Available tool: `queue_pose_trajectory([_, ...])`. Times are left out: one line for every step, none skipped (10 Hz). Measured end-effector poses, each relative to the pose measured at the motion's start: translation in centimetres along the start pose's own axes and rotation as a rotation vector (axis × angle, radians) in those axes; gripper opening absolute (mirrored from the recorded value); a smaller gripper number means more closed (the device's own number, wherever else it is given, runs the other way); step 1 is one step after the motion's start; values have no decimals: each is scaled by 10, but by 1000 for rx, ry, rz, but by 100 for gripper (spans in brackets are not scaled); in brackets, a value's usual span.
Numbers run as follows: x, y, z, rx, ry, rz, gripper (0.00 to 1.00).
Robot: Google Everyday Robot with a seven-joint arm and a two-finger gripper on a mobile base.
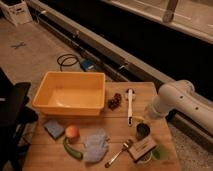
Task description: Place banana in metal cup
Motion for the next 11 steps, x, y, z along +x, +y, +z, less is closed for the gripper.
queue_pose_trajectory([5, 6, 0, -2, -1, 17, 0])
queue_pose_trajectory([9, 11, -1, -3, 0, 28, 0])
queue_pose_trajectory([12, 18, -1, -7, 6, 39, 0])
queue_pose_trajectory([12, 23, -1, -11, 10, 41, 0])
queue_pose_trajectory([11, 27, -1, -15, 14, 39, 0])
queue_pose_trajectory([8, 32, 0, -21, 18, 34, 0])
queue_pose_trajectory([4, 35, 0, -25, 21, 27, 0])
queue_pose_trajectory([0, 37, 1, -29, 24, 17, 0])
queue_pose_trajectory([-6, 38, 1, -31, 28, 6, 3])
queue_pose_trajectory([-10, 39, 1, -33, 36, -2, 11])
queue_pose_trajectory([-14, 39, 1, -33, 48, -9, 22])
